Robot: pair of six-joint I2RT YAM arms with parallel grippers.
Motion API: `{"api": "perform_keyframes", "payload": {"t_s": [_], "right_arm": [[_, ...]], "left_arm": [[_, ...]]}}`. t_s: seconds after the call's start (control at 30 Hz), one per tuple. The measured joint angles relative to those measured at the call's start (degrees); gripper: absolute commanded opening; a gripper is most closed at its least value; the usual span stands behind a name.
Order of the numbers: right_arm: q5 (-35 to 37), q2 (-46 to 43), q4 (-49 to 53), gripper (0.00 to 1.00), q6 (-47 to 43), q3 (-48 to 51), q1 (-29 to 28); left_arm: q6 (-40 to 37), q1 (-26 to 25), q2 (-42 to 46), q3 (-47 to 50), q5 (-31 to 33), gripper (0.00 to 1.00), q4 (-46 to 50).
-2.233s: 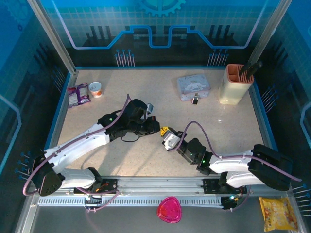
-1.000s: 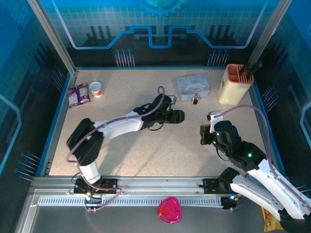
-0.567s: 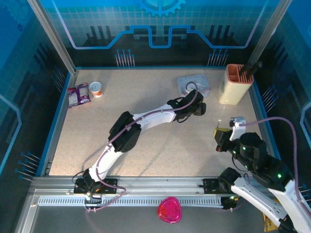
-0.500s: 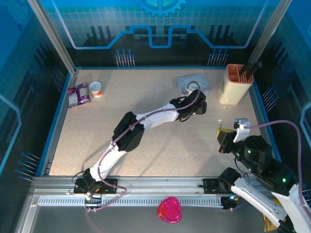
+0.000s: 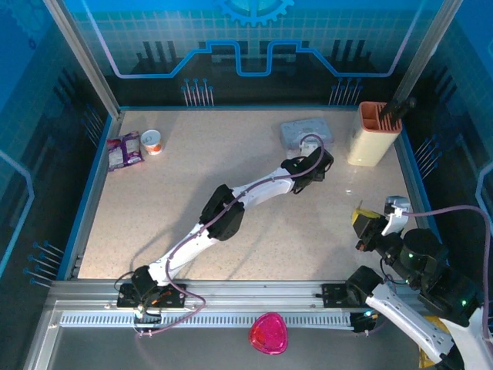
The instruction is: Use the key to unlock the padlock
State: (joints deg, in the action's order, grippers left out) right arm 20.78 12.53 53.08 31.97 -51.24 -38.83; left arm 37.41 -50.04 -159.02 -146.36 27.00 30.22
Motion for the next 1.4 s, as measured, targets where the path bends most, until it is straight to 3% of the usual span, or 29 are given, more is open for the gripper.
{"api": "perform_keyframes", "payload": {"t_s": [0.3,0.53,0.8,1.0,1.23,1.4], "right_arm": [[-2.2,-0.9,-0.5,0.00,1.3,3.6,0.0],[-2.4,-1.1,-0.8,0.00,1.5,3.7,0.0],[-2.9,-1.1,-1.5,0.00,1.5,3.7,0.0],[-3.1,-1.1,-1.7,0.00,1.5,3.7,0.0],[-3.1,-1.0,-1.7,0.00,1.7,3.8,0.0],[-3.5,0.3,-2.6,0.00,1.8,4.8,0.0]], "left_arm": [[8.7,2.3,-2.6,-3.5,-3.0,0.58,-1.7],[11.1,3.5,-4.6,-6.2,-4.8,0.60,-3.5],[12.8,4.0,-5.2,-7.0,-5.9,0.44,-3.8],[13.3,4.5,-5.2,-6.6,-5.8,0.38,-3.8],[13.3,4.5,0.7,5.4,-4.7,0.35,-9.4],[12.4,4.8,7.4,18.0,-3.9,0.26,-14.1]]}}
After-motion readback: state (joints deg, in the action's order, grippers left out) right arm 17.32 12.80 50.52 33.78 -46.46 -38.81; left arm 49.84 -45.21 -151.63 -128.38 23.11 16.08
